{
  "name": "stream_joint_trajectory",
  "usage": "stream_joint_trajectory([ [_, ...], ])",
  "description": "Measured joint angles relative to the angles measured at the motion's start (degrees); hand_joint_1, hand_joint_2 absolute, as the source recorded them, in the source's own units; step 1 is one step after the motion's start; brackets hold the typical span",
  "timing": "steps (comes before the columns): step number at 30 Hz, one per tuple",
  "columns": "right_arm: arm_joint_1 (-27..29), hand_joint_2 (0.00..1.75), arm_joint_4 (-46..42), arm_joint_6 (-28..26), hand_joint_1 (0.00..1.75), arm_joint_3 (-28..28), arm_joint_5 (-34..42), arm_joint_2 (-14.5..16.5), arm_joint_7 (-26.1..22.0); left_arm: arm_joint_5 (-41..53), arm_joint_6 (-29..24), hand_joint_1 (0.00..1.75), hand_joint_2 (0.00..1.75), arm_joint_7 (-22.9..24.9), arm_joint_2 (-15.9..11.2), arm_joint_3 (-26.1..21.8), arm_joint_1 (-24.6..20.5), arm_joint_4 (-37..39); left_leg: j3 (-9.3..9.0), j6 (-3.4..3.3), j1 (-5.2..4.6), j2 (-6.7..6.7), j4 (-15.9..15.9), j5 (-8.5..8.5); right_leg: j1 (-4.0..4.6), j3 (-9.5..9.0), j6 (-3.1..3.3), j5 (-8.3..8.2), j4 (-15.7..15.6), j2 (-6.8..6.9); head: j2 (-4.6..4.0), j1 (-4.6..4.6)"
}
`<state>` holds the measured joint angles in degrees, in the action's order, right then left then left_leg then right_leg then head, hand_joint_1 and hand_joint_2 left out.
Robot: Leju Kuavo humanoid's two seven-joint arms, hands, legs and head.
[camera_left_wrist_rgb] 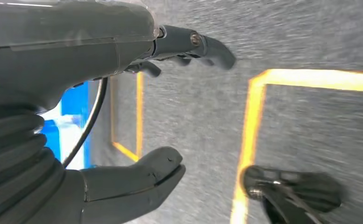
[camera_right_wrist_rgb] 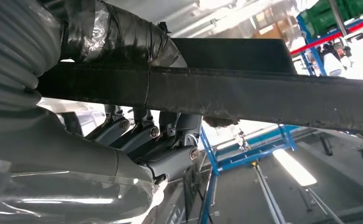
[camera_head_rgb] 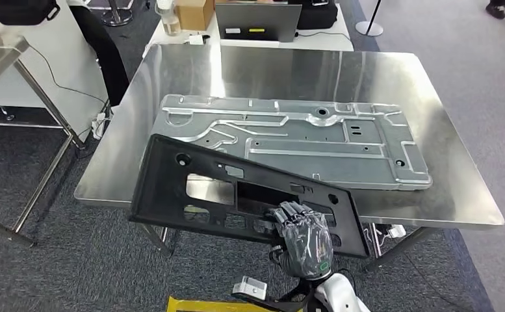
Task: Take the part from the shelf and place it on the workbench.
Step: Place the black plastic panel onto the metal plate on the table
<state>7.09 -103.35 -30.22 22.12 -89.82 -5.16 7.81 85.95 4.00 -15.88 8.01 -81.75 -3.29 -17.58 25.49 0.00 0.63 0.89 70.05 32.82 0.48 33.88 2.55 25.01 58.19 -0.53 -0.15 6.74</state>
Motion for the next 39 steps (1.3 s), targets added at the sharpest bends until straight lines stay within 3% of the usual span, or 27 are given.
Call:
stream_joint_trajectory([
  [1,0.0,1.75,-0.2,-0.1,1.75,0.0,0.0,-0.1,0.0,0.0,0.0,0.0,1.75,0.0,0.0,0.0,0.0,0.0,3.02,0.12,0.03,-0.06,2.7,1.99,-0.11,-1.21,0.07,0.79,-0.4,-0.05,0.0,-0.02],
  [3,0.0,1.75,-0.5,-0.2,1.75,0.0,0.0,-0.3,0.0,0.0,0.0,0.0,1.75,0.0,-0.1,0.0,0.4,0.0,7.86,0.33,0.06,-0.13,3.9,7.78,-0.31,-3.74,-0.05,2.65,-0.8,-0.26,-0.01,-0.01],
  [4,0.0,1.75,-0.7,-0.2,1.75,0.0,0.0,-0.5,-0.1,-0.1,0.0,0.0,1.75,0.1,-0.2,0.0,0.6,0.0,9.51,0.43,0.06,-0.18,2.8,9.54,-0.4,-5.01,-0.18,3.64,-0.8,-0.37,-0.01,-0.01],
  [5,0.0,1.75,-0.9,-0.3,1.75,0.0,0.0,-0.6,-0.1,-0.1,0.0,0.0,1.75,0.1,-0.2,0.0,0.8,0.0,10.81,0.46,0.07,-0.25,0.8,9.23,-0.48,-6.34,-0.34,4.63,-0.8,-0.41,-0.01,-0.01],
  [6,0.0,1.75,-1.2,-0.3,1.75,0.0,0.0,-0.9,-0.3,-0.1,0.0,0.0,1.75,0.1,-0.2,0.0,0.9,0.0,11.83,0.38,0.07,-0.29,-1.9,5.97,-0.51,-7.51,-0.56,5.68,-0.8,-0.45,-0.01,0.0],
  [8,-0.2,1.75,-1.6,-0.2,1.75,0.0,0.0,-1.3,-0.6,-0.3,0.0,0.0,1.75,0.1,-0.3,-0.1,1.3,0.1,13.33,0.03,-0.04,-0.38,-6.6,-3.71,-0.31,-9.57,-1.15,8.06,0.0,-0.63,-0.01,0.01],
  [9,-0.3,1.75,-1.9,-0.1,1.75,-0.1,0.0,-1.6,-0.6,-0.3,0.0,0.0,1.75,-0.1,-0.3,-0.1,1.3,0.1,13.59,-0.25,-0.13,-0.38,-7.4,-7.4,-0.18,-10.24,-1.53,9.35,0.4,-0.81,-0.01,0.02],
  [10,-0.4,1.75,-2.3,0.0,1.75,-0.2,0.0,-2.0,-0.6,-0.4,0.0,0.0,1.75,-0.2,-0.3,-0.1,1.3,0.1,13.66,-0.5,-0.21,-0.4,-7.4,-8.81,-0.03,-10.86,-1.92,10.44,0.8,-0.91,-0.01,0.02],
  [13,-1.1,1.75,-4.2,1.0,1.75,-1.4,0.3,-3.4,0.2,-0.4,0.0,0.0,1.75,-0.7,-0.3,-0.1,0.5,0.1,13.04,-1.45,0.07,-0.34,-7.2,-8.7,-0.11,-11.37,-3.05,12.54,1.8,-0.7,-0.01,0.02],
  [15,-1.7,1.75,-5.0,3.1,1.75,-3.2,1.1,-4.6,0.9,-0.4,0.1,0.0,1.75,-1.0,-0.3,-0.1,0.1,0.1,12.62,-1.96,0.24,-0.35,-7.8,-8.42,-0.39,-8.41,-3.84,14.81,6.7,-0.16,-0.01,0.05],
  [17,-1.7,1.75,-5.0,6.2,1.75,-5.8,2.7,-5.9,1.3,-0.5,0.2,0.0,1.75,-1.1,-0.4,-0.1,0.2,0.1,12.31,-2.22,0.23,-0.35,-8.0,-7.91,-0.66,-3.19,-4.44,16.74,13.8,0.1,-0.01,0.05],
  [18,-1.4,1.75,-4.8,7.7,1.75,-7.3,3.7,-6.7,1.4,-0.5,0.2,0.0,1.75,-1.2,-0.5,-0.1,0.2,0.1,12.09,-2.28,0.21,-0.3,-8.0,-7.58,-0.78,-1.06,-4.6,16.33,15.8,0.15,-0.01,0.05],
  [19,-1.2,1.75,-4.5,8.9,1.75,-8.9,4.7,-7.4,1.4,-0.5,0.2,0.0,1.75,-1.2,-0.5,-0.1,0.3,0.1,11.75,-2.3,0.2,-0.22,-8.0,-7.23,-0.86,0.24,-4.64,14.71,15.9,0.17,-0.01,0.05],
  [20,-1.0,1.75,-4.2,9.8,1.75,-10.5,5.4,-8.1,1.3,-0.5,0.3,0.0,1.75,-1.2,-0.5,-0.1,0.4,0.1,11.28,-2.29,0.18,-0.13,-8.0,-6.88,-0.88,0.58,-4.56,12.03,14.0,0.19,-0.01,0.05],
  [22,-0.9,1.75,-3.6,10.7,1.75,-13.0,6.2,-9.2,1.2,-0.5,0.3,0.0,1.75,-1.2,-0.5,-0.1,0.6,0.1,10.2,-2.18,0.12,-0.01,-8.2,-6.23,-0.73,-0.4,-3.99,6.46,7.7,0.2,-0.01,0.06],
  [23,-0.9,1.75,-3.4,10.8,1.75,-13.9,6.3,-9.6,1.1,-0.5,0.4,0.0,1.75,-1.2,-0.5,-0.2,0.7,0.1,9.83,-2.02,0.07,0.06,-8.4,-6.06,-0.53,-1.07,-3.62,4.83,5.2,0.2,-0.01,0.07],
  [24,-0.9,1.75,-3.2,11.0,1.75,-14.6,6.4,-9.9,1.1,-0.5,0.4,0.0,1.75,-1.3,-0.5,-0.2,0.7,0.1,9.66,-1.81,0.03,0.11,-8.6,-6.03,-0.35,-1.54,-3.23,4.3,3.6,0.2,-0.01,0.09],
  [26,-0.8,1.75,-2.9,12.4,1.75,-15.8,6.5,-10.3,1.4,-0.4,0.4,0.0,1.75,-1.3,-0.6,-0.2,0.6,0.1,9.62,-1.22,-0.05,0.19,-9.0,-6.27,-0.14,-1.98,-2.67,4.56,2.3,0.14,-0.01,0.13],
  [29,-1.0,1.75,-1.7,16.6,1.75,-17.7,7.4,-10.9,2.1,-0.3,0.5,0.0,1.75,-1.4,-0.9,-0.2,0.5,0.1,10.06,-0.42,-0.21,-0.07,-8.0,-5.3,-0.81,-2.86,-1.97,4.28,0.8,0.27,-0.01,0.07],
  [32,-2.2,1.75,1.6,19.4,1.75,-19.9,8.7,-11.7,1.6,-0.1,0.6,0.0,1.75,-1.5,-1.1,-0.2,0.6,0.1,14.57,0.02,-0.11,-0.32,1.2,-1.08,-0.9,-3.33,-1.49,4.27,0.4,0.54,-0.01,-0.01],
  [33,-2.9,1.75,3.2,20.2,1.75,-20.5,9.0,-11.9,1.1,0.0,0.6,0.0,1.75,-1.5,-1.2,-0.2,0.6,0.1,16.17,0.12,-0.05,-0.36,4.2,-0.33,-0.87,-3.4,-1.41,4.35,0.5,0.57,-0.01,-0.01],
  [34,-3.4,1.75,4.8,20.7,1.75,-20.9,9.2,-12.2,0.7,0.1,0.6,0.0,1.75,-1.6,-1.3,-0.2,0.6,0.1,16.8,0.16,-0.03,-0.4,5.1,-0.78,-0.85,-3.53,-1.39,4.47,0.5,0.58,-0.01,-0.01],
  [35,-3.9,1.75,6.2,21.1,1.75,-21.3,9.4,-12.5,0.4,0.2,0.7,0.0,1.75,-1.6,-1.5,-0.2,0.6,0.1,16.44,0.15,-0.02,-0.43,4.0,-2.16,-0.85,-3.71,-1.44,4.62,0.5,0.58,-0.01,-0.01],
  [37,-4.7,1.75,8.4,21.5,1.75,-22.0,9.5,-12.9,0.1,0.2,0.7,0.0,1.75,-1.7,-1.7,-0.2,0.6,0.1,13.33,-0.11,-0.02,-0.5,-2.7,-5.92,-0.83,-4.16,-1.7,5.14,0.7,0.57,-0.01,0.0],
  [39,-5.6,1.75,9.8,21.5,1.75,-22.5,9.4,-13.2,0.1,0.2,0.8,0.0,1.75,-1.8,-1.9,-0.2,0.6,0.1,10.67,-0.55,-0.16,-0.51,-8.2,-7.39,-0.68,-4.26,-2.21,5.64,1.0,0.53,-0.01,0.01],
])
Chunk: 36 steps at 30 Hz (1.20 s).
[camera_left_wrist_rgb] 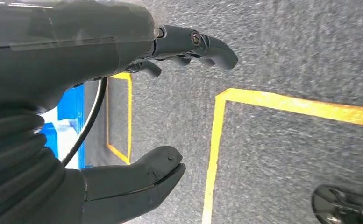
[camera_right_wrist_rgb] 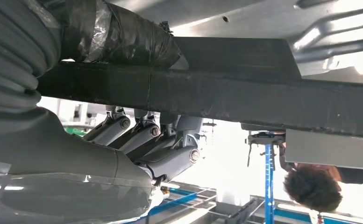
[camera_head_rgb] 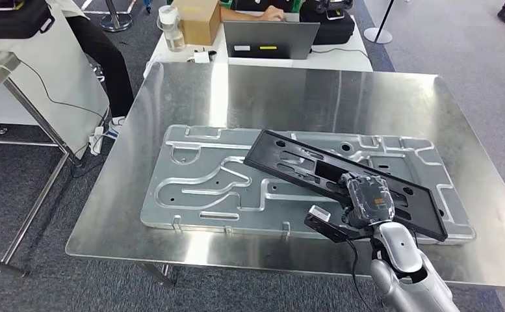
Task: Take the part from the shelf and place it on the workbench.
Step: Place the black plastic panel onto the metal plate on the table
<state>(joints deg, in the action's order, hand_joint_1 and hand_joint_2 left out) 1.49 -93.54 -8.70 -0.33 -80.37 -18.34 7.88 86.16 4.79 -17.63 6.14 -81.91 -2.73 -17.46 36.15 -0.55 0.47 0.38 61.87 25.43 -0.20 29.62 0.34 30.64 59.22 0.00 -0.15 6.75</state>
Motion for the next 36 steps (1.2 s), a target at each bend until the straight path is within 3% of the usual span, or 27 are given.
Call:
stream_joint_trajectory([
  [4,-0.8,1.75,1.4,0.1,1.75,-0.4,0.0,-0.4,0.0,0.0,0.1,0.0,1.75,-0.1,0.0,0.0,-0.1,0.0,-0.81,-0.99,-0.1,0.06,-1.8,0.27,-0.08,0.09,-1.17,0.59,0.2,-0.02,0.0,0.01],
  [6,-1.8,1.75,2.5,1.0,1.75,-0.4,-0.1,-0.7,-0.2,0.1,0.1,0.0,1.75,-0.1,-0.1,0.0,-0.2,0.0,-1.29,-1.5,0.17,-0.06,-2.5,0.17,-0.25,1.63,-1.79,2.46,3.4,-0.03,0.0,0.02],
  [8,-3.8,1.75,5.0,2.3,0.87,-0.5,-0.4,-1.3,-0.7,0.3,0.1,0.0,1.75,-0.2,-0.1,0.0,-0.3,0.0,-1.47,-1.78,0.17,-0.19,-2.7,0.23,-0.51,5.57,-2.33,5.22,10.4,-0.02,0.0,0.03],
  [10,-5.7,1.75,8.1,3.4,0.0,-0.4,-0.9,-1.8,-1.3,0.7,0.1,0.0,1.75,-0.2,-0.2,0.1,-0.5,0.0,-1.59,-1.86,0.18,-0.15,-2.7,0.36,-0.84,8.77,-2.7,5.69,15.0,-0.01,0.0,0.03],
  [11,-6.6,1.75,9.5,3.7,0.0,-0.4,-1.2,-2.0,-1.6,1.0,0.0,0.0,1.75,-0.3,-0.2,0.1,-0.6,0.0,-1.76,-1.84,0.2,-0.07,-2.7,0.45,-0.99,8.98,-2.8,4.29,14.5,0.0,0.0,0.04],
  [13,-8.8,1.75,12.3,4.3,0.0,-0.2,-1.7,-2.2,-2.1,1.4,-0.4,0.0,0.87,-0.2,-0.3,0.5,-0.6,0.0,-2.22,-1.58,0.24,0.01,-2.6,0.72,-1.29,6.73,-2.83,-0.42,8.0,0.0,0.0,0.03],
  [15,-11.3,1.75,14.9,4.6,0.0,0.2,-2.0,-2.2,-2.2,1.5,-0.9,0.0,0.0,-0.2,-0.5,0.9,-0.7,0.0,-2.32,-1.02,0.11,0.03,-2.6,0.85,-1.11,4.38,-2.5,-3.12,1.9,-0.04,0.0,0.02],
  [17,-12.9,1.75,16.8,4.7,0.0,0.7,-2.1,-2.2,-2.3,1.2,-1.1,0.0,0.0,-0.1,-0.7,1.1,-0.9,0.0,-2.22,-0.35,0.04,0.07,-2.7,0.71,-0.67,3.91,-1.86,-3.15,0.5,-0.12,0.0,0.01],
  [20,-14.5,1.75,18.2,4.4,0.0,1.8,-1.8,-1.9,-2.3,0.7,-1.0,0.0,0.0,0.1,-0.8,1.1,-1.0,0.0,-2.23,0.65,0.26,0.02,-1.9,1.47,-0.72,3.33,-0.58,-3.42,-0.3,-0.09,0.0,0.02],
  [22,-15.2,1.75,18.9,3.8,0.0,2.3,-1.6,-1.6,-2.2,0.6,-0.8,0.0,0.0,0.5,-0.8,1.1,-1.0,0.0,-0.15,0.94,0.33,-0.04,3.0,4.34,-0.73,2.86,0.18,-3.55,-0.7,0.16,0.0,0.01],
  [24,-15.4,1.75,19.5,3.0,0.0,2.8,-1.4,-1.2,-1.9,0.4,-0.7,0.0,0.0,0.7,-0.9,1.1,-0.9,0.0,3.49,1.04,0.29,-0.04,10.6,7.7,-0.49,2.8,0.56,-3.53,-0.7,0.36,0.0,0.01],
  [25,-15.5,1.75,19.6,2.6,0.0,2.9,-1.4,-1.0,-1.8,0.3,-0.6,0.0,0.0,0.7,-0.9,1.1,-0.9,0.1,4.66,1.07,0.3,-0.04,13.0,8.35,-0.39,2.81,0.63,-3.57,-0.6,0.43,0.0,0.01],
  [26,-15.5,1.75,19.8,2.3,0.0,3.0,-1.4,-0.8,-1.7,0.2,-0.5,0.0,0.0,0.8,-0.9,1.1,-0.8,0.1,4.84,1.06,0.3,-0.05,13.5,7.95,-0.33,2.81,0.66,-3.59,-0.5,0.47,0.0,0.01],
  [27,-15.6,1.75,19.9,1.9,0.0,3.1,-1.5,-0.6,-1.7,0.1,-0.4,0.0,0.0,0.8,-0.9,1.1,-0.7,0.1,3.82,1.02,0.31,-0.05,11.5,6.54,-0.31,2.82,0.66,-3.62,-0.3,0.49,0.0,0.01],
  [29,-15.7,1.75,19.9,1.4,0.0,3.2,-1.6,-0.2,-1.6,-0.3,0.0,0.0,0.0,0.8,-0.9,1.1,-0.7,0.2,-0.22,0.8,0.31,-0.05,3.7,3.02,-0.22,2.94,0.46,-3.5,0.1,0.44,0.0,0.02],
  [31,-15.8,1.75,19.7,1.0,0.0,3.6,-1.7,0.1,-1.8,-0.6,0.4,0.0,0.0,0.7,-1.0,1.1,-0.8,0.2,-2.67,0.36,0.22,-0.01,-1.3,1.36,-0.03,3.24,-0.01,-3.4,0.5,0.31,0.0,0.04],
  [34,-15.8,1.75,19.0,0.8,0.0,4.6,-1.9,0.7,-1.9,-0.8,0.6,0.0,0.0,0.6,-0.9,1.1,-0.9,0.3,-2.58,-0.58,0.09,-0.06,-2.1,0.78,-0.03,3.55,-1.0,-3.65,0.5,0.16,0.0,0.03],
  [36,-15.7,1.75,18.4,0.8,0.0,5.2,-2.0,1.1,-2.0,-0.8,0.6,0.0,0.0,0.6,-0.9,1.1,-1.0,0.3,-2.21,-1.45,0.22,-0.21,-2.6,0.03,-0.22,4.21,-1.61,-1.74,2.1,0.09,0.0,0.03],
])
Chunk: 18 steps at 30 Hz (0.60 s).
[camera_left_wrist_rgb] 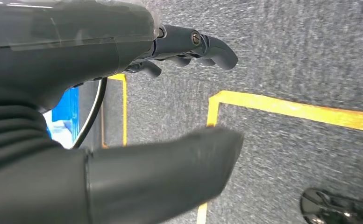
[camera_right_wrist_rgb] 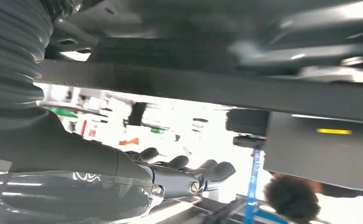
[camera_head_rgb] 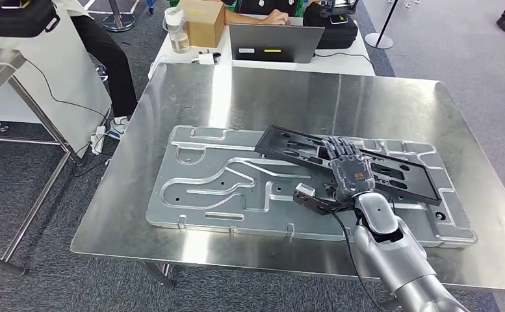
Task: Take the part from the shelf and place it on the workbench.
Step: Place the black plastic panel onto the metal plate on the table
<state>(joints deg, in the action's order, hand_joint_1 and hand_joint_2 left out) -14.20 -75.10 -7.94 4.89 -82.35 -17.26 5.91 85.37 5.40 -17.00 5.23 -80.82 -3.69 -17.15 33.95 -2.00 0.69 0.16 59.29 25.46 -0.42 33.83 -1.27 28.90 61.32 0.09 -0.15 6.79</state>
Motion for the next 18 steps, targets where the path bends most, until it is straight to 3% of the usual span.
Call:
stream_joint_trajectory([
  [3,0.0,1.75,-1.1,-0.1,0.0,1.2,-0.1,0.4,-0.2,0.0,0.0,0.0,0.0,0.0,0.0,0.0,0.0,0.0,1.35,-0.62,0.02,-0.08,-0.2,-1.07,-0.31,2.99,-0.68,6.67,8.6,-0.02,0.0,0.0],
  [4,0.0,1.75,-1.5,-0.1,0.0,1.8,-0.1,0.6,-0.3,0.0,0.0,0.0,0.0,0.0,0.0,0.0,0.0,0.0,1.93,-0.6,0.0,-0.08,-0.2,-1.44,-0.38,3.69,-0.82,8.01,11.3,-0.02,0.0,0.01],
  [5,0.0,1.75,-2.1,-0.2,0.0,2.4,0.0,0.8,-0.6,0.0,0.0,0.0,0.0,0.0,0.0,0.0,0.0,0.0,2.5,-0.55,-0.02,-0.08,-0.1,-1.83,-0.42,3.53,-0.89,8.23,12.4,-0.02,0.0,0.0],
  [6,0.0,1.75,-2.7,-0.2,0.0,3.0,0.0,1.0,-0.8,0.0,0.0,0.0,0.0,0.0,0.0,0.0,0.0,0.1,3.06,-0.45,-0.02,-0.08,-0.1,-2.23,-0.45,2.27,-0.88,7.36,11.3,-0.01,0.0,0.01],
  [9,-0.6,1.75,-5.0,-0.3,0.0,4.8,0.1,1.5,-1.2,0.0,0.0,0.0,0.0,0.1,0.1,0.0,-0.1,0.2,4.2,0.2,-0.05,-0.02,-0.1,-3.41,-0.33,-4.99,-0.42,3.4,0.3,-0.04,0.0,-0.01],
  [11,-1.2,0.87,-6.5,-0.5,0.0,5.8,0.1,1.8,-1.2,0.0,0.0,0.0,0.0,0.1,0.1,0.0,-0.1,0.2,4.4,0.92,-0.06,0.02,-0.2,-4.23,0.08,-6.83,0.14,2.68,-3.4,-0.13,0.0,-0.01],
  [13,-1.4,0.0,-8.3,-1.3,0.0,7.4,-0.5,2.0,-1.1,0.0,0.0,0.0,0.0,0.1,0.1,0.0,0.0,0.3,4.45,1.75,-0.03,0.07,-0.7,-5.2,0.34,-6.26,0.92,1.92,-3.5,-0.17,0.0,0.0],
  [14,-1.6,0.0,-9.4,-2.0,0.0,8.5,-1.0,2.2,-1.1,0.1,0.0,0.0,0.0,0.1,0.1,0.0,0.0,0.4,4.64,2.12,0.03,0.11,-0.7,-5.23,0.26,-5.87,1.35,1.41,-3.6,-0.12,0.0,-0.01],
  [15,-1.7,0.0,-10.5,-2.7,0.0,9.6,-1.5,2.4,-1.0,0.1,0.0,0.0,0.0,0.1,0.2,0.0,0.1,0.5,5.03,2.43,0.04,0.13,-0.2,-4.31,0.15,-5.34,1.86,0.75,-3.8,-0.07,0.0,-0.01],
  [16,-1.7,0.0,-11.4,-3.5,0.0,10.7,-1.9,2.6,-1.0,0.1,0.0,0.0,0.0,0.1,0.2,0.0,0.1,0.5,5.67,2.65,0.04,0.16,1.3,-2.29,0.02,-4.72,2.34,0.09,-3.9,0.02,0.0,-0.02],
  [18,-1.8,0.0,-13.3,-5.6,0.0,12.4,-3.2,3.1,-1.0,0.1,0.0,0.0,0.0,0.1,0.3,0.0,0.0,0.6,7.38,2.92,0.09,0.14,7.6,3.79,0.12,-3.25,2.98,-1.06,-3.9,0.19,0.0,-0.02],
])
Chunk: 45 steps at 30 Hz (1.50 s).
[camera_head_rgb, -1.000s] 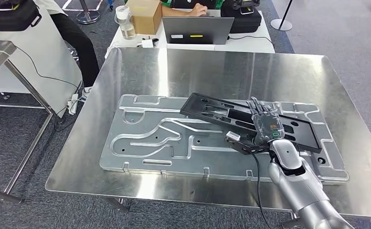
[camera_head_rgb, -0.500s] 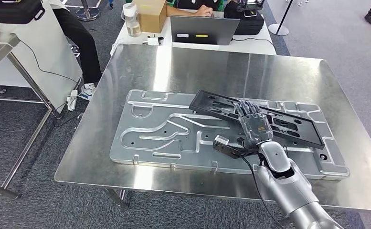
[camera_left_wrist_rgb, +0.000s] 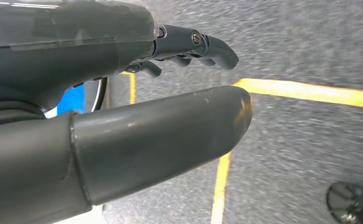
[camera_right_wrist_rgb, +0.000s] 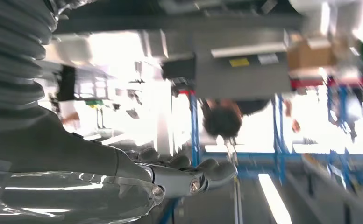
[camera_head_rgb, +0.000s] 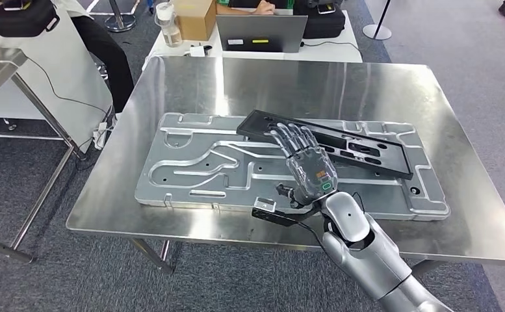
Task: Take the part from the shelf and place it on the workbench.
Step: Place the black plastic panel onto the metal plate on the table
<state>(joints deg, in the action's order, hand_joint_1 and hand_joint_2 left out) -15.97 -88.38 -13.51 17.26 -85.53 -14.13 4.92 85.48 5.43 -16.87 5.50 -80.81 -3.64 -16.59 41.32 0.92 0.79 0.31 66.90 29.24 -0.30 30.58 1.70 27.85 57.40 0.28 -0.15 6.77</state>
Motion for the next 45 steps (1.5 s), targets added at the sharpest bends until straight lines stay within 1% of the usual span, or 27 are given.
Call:
stream_joint_trajectory([
  [1,0.0,0.0,-1.0,-1.3,0.0,0.8,-0.7,0.3,0.0,0.0,0.0,0.0,0.0,0.0,0.0,0.0,0.0,0.0,0.64,0.12,0.0,-0.01,3.8,2.17,0.12,0.78,0.15,-0.58,0.1,0.08,0.0,0.01],
  [2,0.0,0.0,-2.0,-2.4,0.0,1.6,-1.3,0.5,0.0,0.0,0.0,0.0,0.0,0.0,0.0,0.0,0.0,0.0,0.77,0.2,-0.01,-0.02,6.6,2.96,0.26,1.59,0.21,-1.16,0.2,0.12,0.0,0.01],
  [4,0.1,0.0,-3.6,-3.6,0.0,3.2,-2.0,0.8,0.0,0.0,0.0,0.0,0.0,0.0,0.0,0.0,0.0,0.0,-1.61,0.07,-0.03,-0.02,7.0,0.75,0.5,3.22,0.2,-2.19,0.5,0.12,0.0,0.0],
  [6,0.1,0.0,-5.0,-4.1,0.0,4.3,-2.3,1.2,-0.3,0.0,0.0,0.0,0.0,0.0,0.0,0.0,-0.1,0.0,-7.3,-0.55,-0.25,0.0,0.3,-1.22,0.71,4.6,0.04,-2.86,1.2,0.13,0.0,-0.01],
  [8,0.2,0.0,-6.8,-5.4,0.0,5.7,-2.2,1.6,-1.2,-0.2,0.0,0.0,0.0,0.0,0.0,0.0,-0.2,0.0,-12.04,-1.19,-0.58,0.02,-6.8,-0.23,0.82,5.36,-0.37,-3.4,1.7,0.24,0.0,0.01],
  [9,0.3,0.0,-7.8,-6.1,0.0,6.7,-1.8,1.7,-1.8,-0.3,-0.1,0.0,0.0,0.0,0.1,0.0,-0.3,0.1,-13.02,-1.44,-0.75,0.02,-8.6,0.4,0.79,5.54,-0.67,-3.74,1.8,0.3,0.0,0.01],
  [11,1.1,0.0,-10.0,-6.8,0.0,9.4,-0.6,2.1,-2.8,-0.5,-0.1,0.0,0.0,0.0,0.2,0.0,-0.3,0.1,-12.95,-1.95,-0.66,-0.13,-9.6,-0.06,0.71,5.7,-1.29,-4.19,1.8,0.27,0.0,0.0],
  [12,1.7,0.0,-11.1,-6.8,0.0,10.8,0.0,2.3,-2.9,-0.6,-0.1,0.0,0.0,0.1,0.3,0.0,-0.3,0.1,-12.69,-2.35,-0.5,-0.25,-9.9,-0.61,0.69,5.97,-1.6,-3.48,2.3,0.13,0.0,0.03],
  [14,3.2,0.0,-12.8,-6.6,0.0,13.5,1.3,2.5,-2.4,-1.0,-0.1,0.0,0.0,0.1,0.5,0.0,-0.4,0.2,-11.77,-3.14,-0.15,-0.56,-10.2,-1.87,0.42,7.23,-2.19,0.75,6.0,-0.14,0.0,0.08],
  [16,5.4,0.0,-13.6,-6.6,0.0,15.7,2.3,2.6,-1.5,-1.4,-0.1,0.0,0.0,0.1,0.6,-0.1,-0.4,0.2,-10.34,-3.45,-0.12,-0.65,-10.2,-2.96,-0.07,8.91,-2.75,5.74,12.6,-0.22,0.0,0.08],
  [17,6.7,0.0,-13.7,-6.7,0.0,16.6,2.7,2.6,-1.2,-1.5,-0.1,0.0,0.0,0.1,0.7,-0.1,-0.3,0.2,-9.53,-3.36,-0.08,-0.66,-10.1,-3.49,-0.34,9.3,-3.03,6.79,15.4,-0.22,0.0,0.09],
  [18,7.9,0.0,-13.7,-6.8,0.0,17.4,2.8,2.6,-1.1,-1.6,-0.1,0.0,0.0,0.1,0.7,-0.2,-0.2,0.2,-8.66,-3.18,-0.02,-0.67,-9.9,-3.99,-0.6,9.01,-3.28,6.56,16.7,-0.21,0.0,0.08],
  [19,8.8,0.0,-13.7,-7.0,0.0,18.1,3.0,2.6,-1.0,-1.7,-0.1,0.0,0.0,0.1,0.8,-0.2,-0.2,0.2,-7.72,-2.93,0.09,-0.71,-9.6,-4.45,-0.86,7.81,-3.51,5.27,16.2,-0.2,0.0,0.08],
  [21,9.4,0.0,-13.8,-7.4,0.0,18.9,3.0,2.6,-1.0,-1.7,-0.1,0.0,0.0,0.1,0.9,-0.2,-0.1,0.2,-6.1,-2.28,0.38,-0.86,-8.7,-5.09,-1.25,2.98,-3.96,2.47,9.5,-0.17,0.0,0.08],
  [23,9.9,0.0,-13.9,-7.7,0.0,19.3,3.3,2.6,-1.0,-1.7,-0.2,0.0,0.0,0.1,0.9,-0.2,-0.2,0.2,-5.12,-1.46,0.46,-0.94,-8.2,-5.72,-1.05,-1.16,-3.81,2.31,2.8,-0.3,0.0,0.09],
  [25,11.0,0.0,-14.1,-7.4,0.0,19.6,4.4,2.6,-1.1,-2.0,-0.3,0.0,0.0,0.1,0.9,-0.3,-0.2,0.2,-4.86,-0.63,0.39,-0.9,-8.3,-6.59,-0.6,-1.81,-3.01,2.73,0.9,-0.44,0.0,0.08],
  [27,12.9,0.0,-14.1,-7.1,0.0,19.6,7.3,3.0,-1.4,-2.5,-0.3,0.0,0.0,0.2,0.9,-0.4,-0.1,0.2,-4.64,0.07,0.56,-0.78,-8.5,-7.18,-0.55,-1.1,-1.98,2.02,0.8,-0.3,0.0,0.08],
  [29,16.1,0.0,-13.7,-7.9,0.0,18.8,11.5,3.8,-1.6,-3.2,-0.3,0.0,0.0,0.2,1.0,-0.8,0.0,0.2,-3.75,0.5,0.73,-0.67,-6.4,-4.28,-0.54,-0.28,-0.78,0.96,0.6,-0.03,0.0,0.07],
  [31,19.9,0.0,-12.4,-9.7,0.0,17.1,16.3,4.8,-1.6,-3.9,-0.3,0.0,0.0,0.2,1.0,-1.3,0.2,0.2,-2.25,0.62,0.7,-0.65,-0.4,1.47,-0.3,0.81,-0.05,-0.02,0.6,0.17,0.0,0.05],
  [33,23.6,0.0,-9.4,-12.2,0.0,14.2,22.8,5.9,-2.7,-4.8,-0.2,0.0,0.0,0.0,1.1,-1.9,0.3,0.2,-1.51,0.5,0.55,-0.66,5.9,4.74,0.17,2.23,0.21,-0.91,0.7,0.31,0.0,0.05],
  [34,25.5,0.0,-7.1,-13.3,0.0,11.9,26.2,6.7,-3.8,-5.2,-0.1,0.0,0.0,-0.2,1.2,-2.2,0.4,0.2,-2.17,0.27,0.42,-0.65,7.2,4.7,0.45,2.97,0.3,-1.34,0.9,0.37,0.0,0.06],
  [35,27.3,0.0,-4.6,-14.2,0.0,9.4,28.9,7.6,-5.3,-5.5,0.0,0.0,0.0,-0.3,1.3,-2.5,0.4,0.2,-3.9,-0.13,0.22,-0.63,6.0,3.51,0.71,3.6,0.35,-1.68,1.0,0.43,0.0,0.05],
  [37,30.0,0.0,0.3,-14.8,0.0,3.8,31.7,9.6,-8.8,-5.9,0.0,0.0,0.0,-0.4,1.5,-3.0,0.5,-0.1,-9.65,-1.75,-0.37,-0.4,-1.6,1.24,1.06,4.51,0.4,-2.32,1.3,0.44,0.0,0.08],
  [39,31.3,0.0,4.4,-14.7,0.0,-1.0,32.2,11.6,-11.4,-6.0,0.0,0.0,0.0,-0.4,1.7,-3.1,0.5,-0.4,-14.15,-3.05,-1.0,-0.11,-8.8,1.06,0.97,5.02,0.09,-3.07,1.3,0.38,0.0,0.1],
  [40,31.7,0.0,6.2,-14.1,0.0,-3.1,32.3,12.5,-12.0,-6.1,0.0,0.0,0.0,-0.4,1.8,-3.2,0.5,-0.6,-14.88,-3.35,-1.27,-0.02,-10.3,1.33,0.71,5.15,-0.23,-3.53,1.2,0.38,0.0,0.07],
  [43,32.1,0.0,12.9,-10.1,0.0,-10.1,32.6,15.3,-14.4,-6.4,0.0,0.0,0.0,-0.5,2.1,-3.7,0.5,-0.8,-14.86,-3.69,-1.39,-0.13,-12.3,-0.6,0.51,5.27,-1.33,-4.22,0.6,0.08,0.0,0.05],
  [45,31.3,0.0,20.6,-8.3,0.0,-17.5,31.9,17.2,-17.2,-6.5,0.1,0.0,0.0,-0.5,2.4,-4.0,0.4,-0.9,-14.03,-4.08,-0.88,-0.41,-13.4,-2.23,0.44,6.17,-1.94,-0.48,3.2,-0.24,0.0,0.09],
])
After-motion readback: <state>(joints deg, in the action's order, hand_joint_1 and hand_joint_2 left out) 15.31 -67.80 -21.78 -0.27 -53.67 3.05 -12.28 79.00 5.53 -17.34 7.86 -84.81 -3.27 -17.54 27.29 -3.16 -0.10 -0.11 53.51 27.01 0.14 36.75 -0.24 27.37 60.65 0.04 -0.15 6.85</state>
